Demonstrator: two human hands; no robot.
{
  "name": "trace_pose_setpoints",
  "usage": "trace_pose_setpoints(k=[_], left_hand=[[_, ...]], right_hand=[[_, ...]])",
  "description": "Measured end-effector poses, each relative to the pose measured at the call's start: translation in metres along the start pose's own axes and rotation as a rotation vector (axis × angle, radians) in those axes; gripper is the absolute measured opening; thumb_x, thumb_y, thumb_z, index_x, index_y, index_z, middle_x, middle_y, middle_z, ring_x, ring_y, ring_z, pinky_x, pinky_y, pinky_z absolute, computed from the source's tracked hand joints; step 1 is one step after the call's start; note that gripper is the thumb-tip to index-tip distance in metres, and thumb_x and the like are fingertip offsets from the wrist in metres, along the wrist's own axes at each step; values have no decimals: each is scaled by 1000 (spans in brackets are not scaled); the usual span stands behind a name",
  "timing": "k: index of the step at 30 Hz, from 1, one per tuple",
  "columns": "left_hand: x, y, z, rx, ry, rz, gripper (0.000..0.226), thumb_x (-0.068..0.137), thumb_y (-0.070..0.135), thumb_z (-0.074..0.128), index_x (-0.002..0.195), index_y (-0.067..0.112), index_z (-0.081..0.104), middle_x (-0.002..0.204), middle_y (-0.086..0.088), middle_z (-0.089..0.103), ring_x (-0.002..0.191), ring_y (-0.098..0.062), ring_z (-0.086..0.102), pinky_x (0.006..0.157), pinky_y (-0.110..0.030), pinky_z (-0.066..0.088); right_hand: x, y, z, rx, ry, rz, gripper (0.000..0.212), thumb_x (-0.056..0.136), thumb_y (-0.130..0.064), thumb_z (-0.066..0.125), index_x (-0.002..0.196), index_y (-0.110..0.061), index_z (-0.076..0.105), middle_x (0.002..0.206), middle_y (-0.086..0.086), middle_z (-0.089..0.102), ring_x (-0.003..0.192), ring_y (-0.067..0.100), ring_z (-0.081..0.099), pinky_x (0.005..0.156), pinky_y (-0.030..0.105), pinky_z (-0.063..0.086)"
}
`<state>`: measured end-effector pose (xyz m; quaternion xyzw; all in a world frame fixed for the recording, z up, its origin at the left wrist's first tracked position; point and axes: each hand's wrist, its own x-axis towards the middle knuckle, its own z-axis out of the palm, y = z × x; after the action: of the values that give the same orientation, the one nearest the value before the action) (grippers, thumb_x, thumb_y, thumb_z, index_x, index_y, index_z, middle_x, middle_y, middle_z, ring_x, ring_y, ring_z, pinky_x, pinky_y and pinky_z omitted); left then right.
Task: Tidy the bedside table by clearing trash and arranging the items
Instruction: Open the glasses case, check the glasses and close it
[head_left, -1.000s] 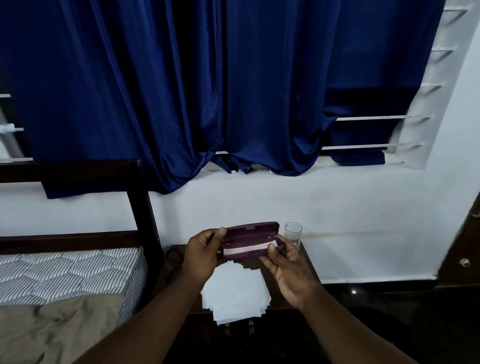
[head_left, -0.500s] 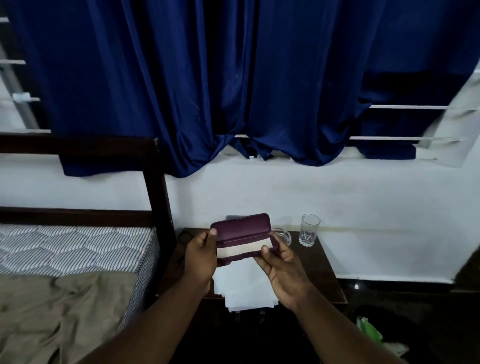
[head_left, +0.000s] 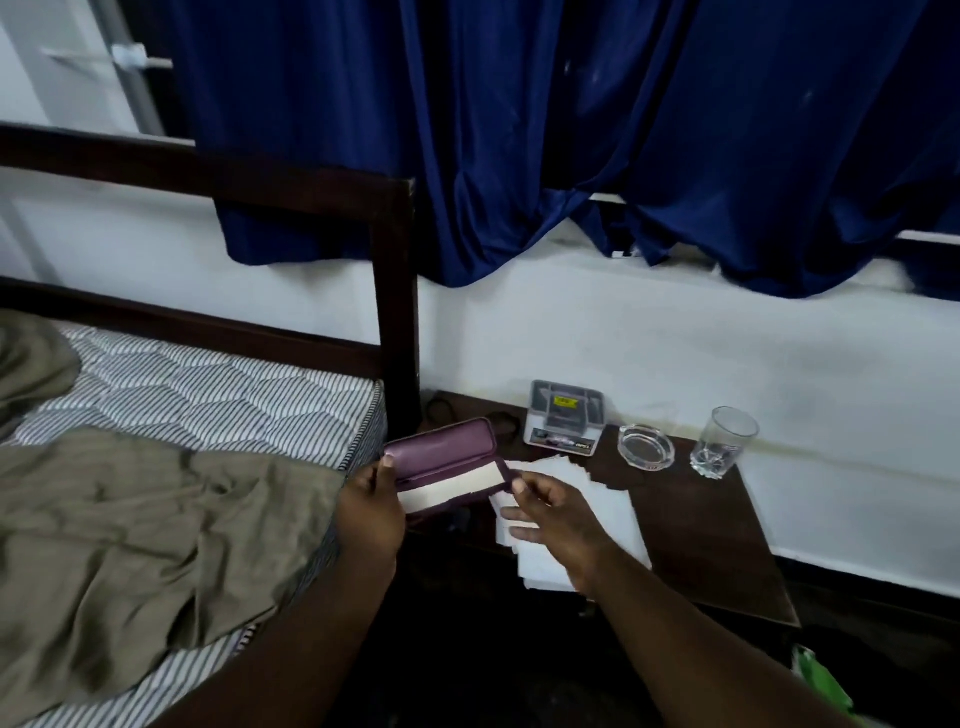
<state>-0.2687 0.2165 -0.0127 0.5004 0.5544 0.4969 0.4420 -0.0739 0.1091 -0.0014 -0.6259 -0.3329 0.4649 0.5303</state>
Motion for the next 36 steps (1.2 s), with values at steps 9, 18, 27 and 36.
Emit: trace_pose_setpoints(k=[9, 18, 27, 36], left_hand=[[32, -35, -20, 268, 257, 82, 35, 105, 27, 50, 106, 1, 74, 93, -23, 74, 90, -42, 68, 76, -37, 46], [52, -46, -20, 303, 302, 35, 36, 106, 32, 47, 107, 5, 72, 95, -19, 74, 92, -38, 68, 74, -31, 40], [55, -46, -15, 296, 275, -6, 38, 107, 34, 46, 109, 5, 71, 98, -19, 74, 95, -36, 68, 75, -32, 43], [51, -43, -17, 270, 269, 72, 37, 107, 32, 46, 110, 4, 71, 97, -17, 74, 95, -36, 67, 78, -35, 47]], right_hand=[[77, 4, 9, -1120, -171, -420, 25, 97, -18, 61, 117, -25, 74, 119, -3, 71, 109, 19, 66, 90, 33, 51], [128, -13, 40, -1549, -475, -634, 38, 91, -20, 68, 127, -34, 70, 121, -2, 63, 118, 19, 57, 84, 30, 45], [135, -14, 55, -1675, -574, -639, 23, 98, -27, 58, 117, -22, 70, 122, -1, 59, 123, 17, 52, 86, 30, 42], [121, -18, 44, -1672, -523, -701, 18, 93, -18, 62, 108, -20, 71, 114, 1, 60, 115, 21, 55, 79, 34, 48]])
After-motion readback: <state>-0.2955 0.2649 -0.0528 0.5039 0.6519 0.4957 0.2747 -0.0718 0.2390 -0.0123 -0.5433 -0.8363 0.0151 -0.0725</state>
